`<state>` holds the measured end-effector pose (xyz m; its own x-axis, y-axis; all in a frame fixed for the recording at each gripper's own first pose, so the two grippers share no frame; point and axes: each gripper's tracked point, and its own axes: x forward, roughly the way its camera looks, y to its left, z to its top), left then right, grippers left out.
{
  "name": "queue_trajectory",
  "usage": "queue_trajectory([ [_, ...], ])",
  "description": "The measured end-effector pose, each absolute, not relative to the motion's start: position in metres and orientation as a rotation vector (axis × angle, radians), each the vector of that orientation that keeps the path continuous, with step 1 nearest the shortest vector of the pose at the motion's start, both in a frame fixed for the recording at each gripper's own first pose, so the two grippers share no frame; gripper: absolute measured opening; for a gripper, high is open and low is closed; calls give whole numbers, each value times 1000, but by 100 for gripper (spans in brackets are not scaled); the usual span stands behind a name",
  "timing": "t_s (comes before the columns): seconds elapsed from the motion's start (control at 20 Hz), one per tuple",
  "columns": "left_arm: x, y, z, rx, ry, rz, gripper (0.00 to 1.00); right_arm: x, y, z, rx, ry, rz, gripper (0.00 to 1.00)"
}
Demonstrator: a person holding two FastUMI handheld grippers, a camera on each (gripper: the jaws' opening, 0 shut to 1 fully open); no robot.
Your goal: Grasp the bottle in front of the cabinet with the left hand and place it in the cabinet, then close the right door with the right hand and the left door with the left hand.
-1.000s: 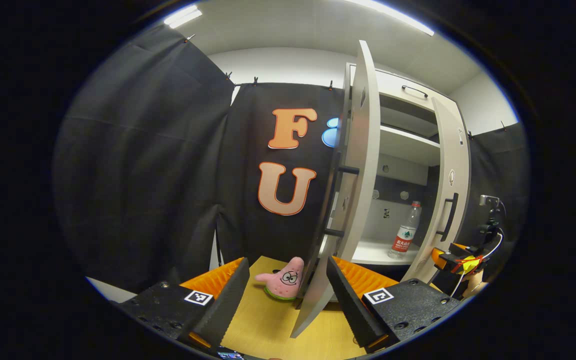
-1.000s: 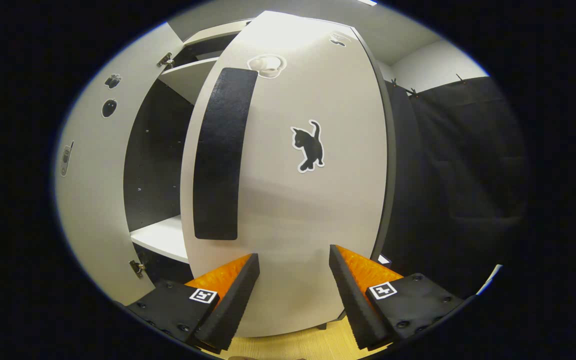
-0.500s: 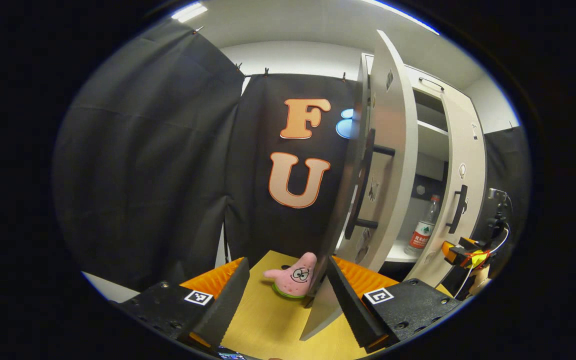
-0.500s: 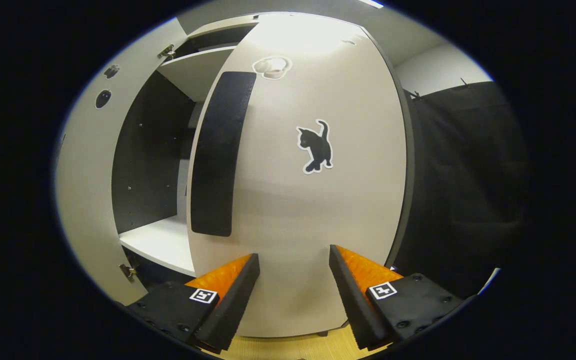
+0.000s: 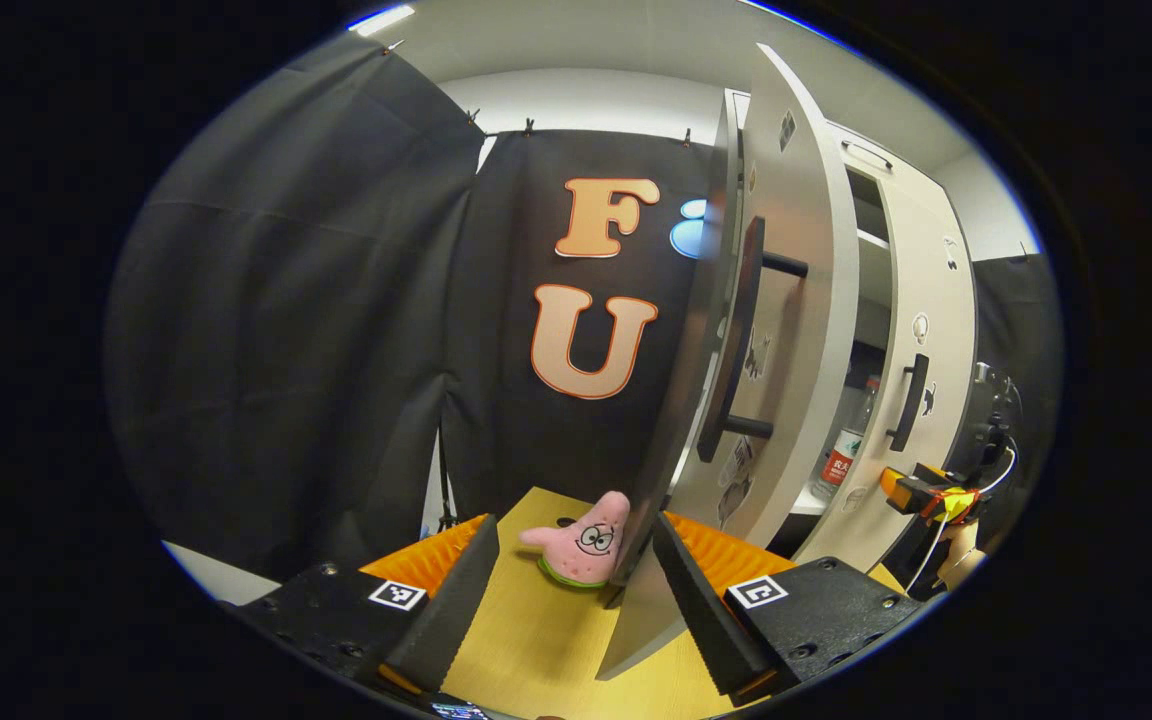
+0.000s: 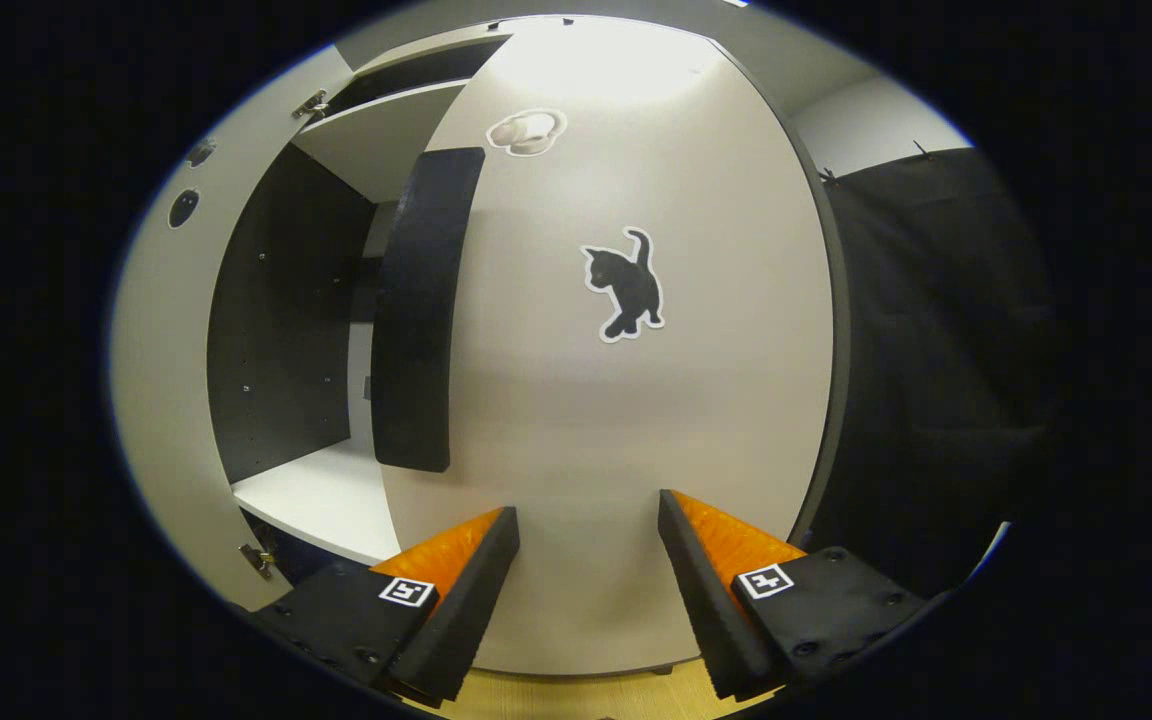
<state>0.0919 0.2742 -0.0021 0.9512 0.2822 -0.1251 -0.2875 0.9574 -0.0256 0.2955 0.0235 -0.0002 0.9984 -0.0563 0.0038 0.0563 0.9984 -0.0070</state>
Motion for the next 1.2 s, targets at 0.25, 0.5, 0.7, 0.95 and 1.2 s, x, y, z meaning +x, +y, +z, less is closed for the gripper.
queue_trajectory([
  [0.25,102,261,-7,-34,136,255,95,295,24,0,1,4,-51,94],
  [0.5,104,256,-6,16,151,264,94,287,9,-20,14,79,-73,95],
  [0.7,110,232,-11,12,163,206,94,256,-10,-18,42,82,-69,95],
  [0.95,122,190,-19,-3,177,115,94,217,-38,18,20,3,-79,95],
  [1.2,143,152,-35,-4,183,28,94,170,-61,47,-25,-54,-93,95],
])
